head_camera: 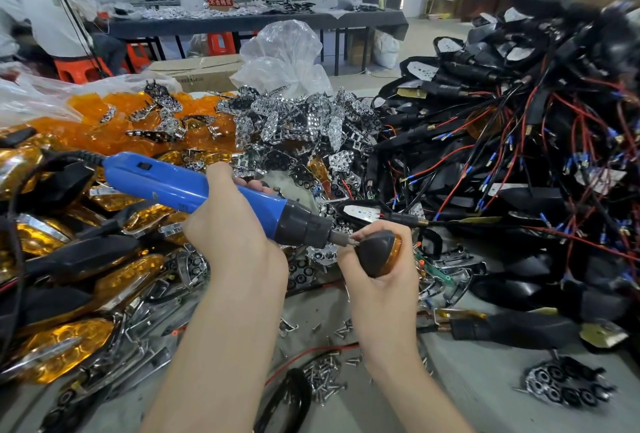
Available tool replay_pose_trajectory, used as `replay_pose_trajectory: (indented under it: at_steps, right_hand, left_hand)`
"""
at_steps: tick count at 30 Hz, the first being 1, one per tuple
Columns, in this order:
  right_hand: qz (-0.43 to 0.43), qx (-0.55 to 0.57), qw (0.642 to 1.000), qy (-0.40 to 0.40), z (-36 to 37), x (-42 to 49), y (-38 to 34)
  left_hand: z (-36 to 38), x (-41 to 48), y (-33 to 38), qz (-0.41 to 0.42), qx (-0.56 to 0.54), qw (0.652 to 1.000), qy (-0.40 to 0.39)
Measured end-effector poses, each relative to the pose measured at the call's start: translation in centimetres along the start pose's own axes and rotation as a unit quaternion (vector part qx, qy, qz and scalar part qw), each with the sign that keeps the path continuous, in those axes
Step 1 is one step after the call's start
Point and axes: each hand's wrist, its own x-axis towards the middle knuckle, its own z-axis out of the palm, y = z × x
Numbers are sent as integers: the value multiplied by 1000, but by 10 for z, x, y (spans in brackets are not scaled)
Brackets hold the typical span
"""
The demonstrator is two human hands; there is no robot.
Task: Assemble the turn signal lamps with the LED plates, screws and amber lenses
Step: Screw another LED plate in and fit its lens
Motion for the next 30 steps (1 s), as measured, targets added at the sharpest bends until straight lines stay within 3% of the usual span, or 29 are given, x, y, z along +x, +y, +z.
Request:
replay_pose_trajectory:
  at_steps: [6, 9, 14, 18, 22, 26, 28, 30]
  right_hand:
    - [-10, -14, 1000, -3, 0, 1, 1]
    - [-15, -32, 999, -17, 1, -1, 0]
    - [-13, 8, 997, 75, -7, 4, -2]
    - [-47, 9, 997, 61, -3, 0, -11]
    - [-96, -52, 994, 7, 5, -14, -18]
    - [-149, -126, 977, -89, 23, -24, -27]
    - [-179, -158, 965, -112, 39, -26, -38]
    - [-166, -144, 967, -127, 62, -22, -55]
  left_hand:
    - [-2, 12, 0, -12, 30, 999, -20]
    - [-6, 17, 9, -43, 16, 999, 13]
    - [-19, 27, 33, -8, -39, 993, 113]
    - [-26, 20, 32, -21, -46, 989, 137]
    - [-30, 7, 22, -68, -11, 994, 79]
    - [-40, -5, 20, -139, 145, 978, -56]
    - [-49, -14, 30, -139, 219, 958, -124]
    - [-61, -20, 45, -87, 289, 935, -188]
